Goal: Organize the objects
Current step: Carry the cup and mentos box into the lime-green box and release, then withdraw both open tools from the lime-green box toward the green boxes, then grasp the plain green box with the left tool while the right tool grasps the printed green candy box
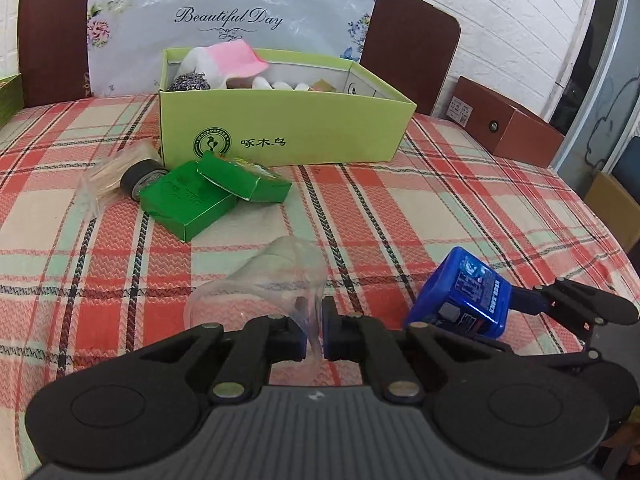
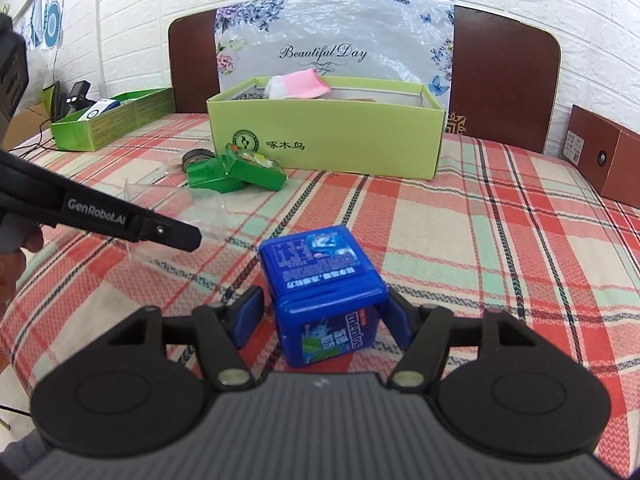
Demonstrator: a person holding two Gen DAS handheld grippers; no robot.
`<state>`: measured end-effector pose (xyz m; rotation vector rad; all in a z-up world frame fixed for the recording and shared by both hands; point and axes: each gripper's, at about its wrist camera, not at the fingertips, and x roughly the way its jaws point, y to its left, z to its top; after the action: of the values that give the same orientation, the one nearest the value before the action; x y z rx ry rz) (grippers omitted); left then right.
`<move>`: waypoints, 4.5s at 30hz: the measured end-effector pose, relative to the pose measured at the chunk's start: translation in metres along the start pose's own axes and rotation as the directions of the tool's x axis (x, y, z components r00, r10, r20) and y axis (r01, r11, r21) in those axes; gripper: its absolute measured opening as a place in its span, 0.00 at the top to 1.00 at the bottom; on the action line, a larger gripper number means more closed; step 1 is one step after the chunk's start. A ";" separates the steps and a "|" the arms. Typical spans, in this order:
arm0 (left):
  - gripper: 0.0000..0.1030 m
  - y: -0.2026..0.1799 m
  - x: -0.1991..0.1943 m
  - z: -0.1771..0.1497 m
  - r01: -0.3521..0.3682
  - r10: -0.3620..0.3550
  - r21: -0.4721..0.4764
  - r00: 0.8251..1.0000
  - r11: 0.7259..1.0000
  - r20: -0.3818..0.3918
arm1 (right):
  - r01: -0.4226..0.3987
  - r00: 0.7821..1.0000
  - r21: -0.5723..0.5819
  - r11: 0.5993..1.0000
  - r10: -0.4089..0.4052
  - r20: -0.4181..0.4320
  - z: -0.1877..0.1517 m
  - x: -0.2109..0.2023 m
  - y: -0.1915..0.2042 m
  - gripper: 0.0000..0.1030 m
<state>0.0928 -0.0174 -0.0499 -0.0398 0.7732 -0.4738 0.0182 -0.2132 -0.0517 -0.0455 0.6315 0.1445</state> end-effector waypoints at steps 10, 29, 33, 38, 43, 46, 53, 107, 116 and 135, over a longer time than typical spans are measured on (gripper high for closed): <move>0.95 0.005 0.004 -0.002 0.008 -0.008 -0.024 1.000 1.000 -0.013 | 0.002 1.000 -0.057 0.998 -0.001 0.013 0.002 0.008 0.006 0.39; 0.96 0.001 -0.043 0.118 0.019 -0.038 0.072 0.964 0.997 0.265 | -0.021 0.977 -0.003 1.000 0.021 0.214 0.098 0.002 -0.025 0.45; 0.96 0.007 -0.025 0.153 0.000 -0.021 0.076 0.961 0.997 0.276 | 0.035 0.965 -0.006 0.999 -0.032 0.260 0.136 0.020 -0.036 0.45; 0.96 0.026 0.010 0.188 0.021 -0.027 0.031 0.974 0.999 0.226 | 0.083 0.960 0.025 0.996 -0.087 0.267 0.175 0.057 -0.049 0.45; 0.96 0.037 0.042 0.207 0.032 -0.037 0.031 0.982 0.999 0.185 | 0.127 0.956 0.031 0.991 -0.131 0.262 0.197 0.098 -0.060 0.45; 0.96 0.039 0.059 0.212 0.057 -0.060 0.026 0.985 0.998 0.165 | 0.140 0.955 0.054 0.989 -0.149 0.255 0.205 0.125 -0.069 0.45; 0.94 0.041 0.099 0.217 0.049 -0.052 0.031 0.989 0.998 0.141 | 0.150 0.959 0.067 0.986 -0.161 0.235 0.213 0.177 -0.083 0.45; 0.15 0.060 -0.059 0.016 -0.315 0.336 -0.198 0.939 0.928 0.080 | -0.060 0.996 0.072 0.996 0.055 0.066 0.050 0.032 0.025 0.00; 0.15 0.081 -0.056 0.016 -0.282 0.311 -0.239 0.946 0.929 0.094 | -0.103 0.993 0.026 0.994 0.101 0.068 0.071 0.065 0.041 0.00; 0.19 0.103 -0.033 0.029 -0.151 0.178 -0.213 0.977 0.965 0.115 | -0.202 0.978 0.090 0.975 0.205 -0.028 0.107 0.174 0.031 0.33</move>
<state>0.1327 0.0845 -0.0282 -0.1949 0.6844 -0.2297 0.2150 -0.1523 -0.0687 0.1010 0.6780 0.3149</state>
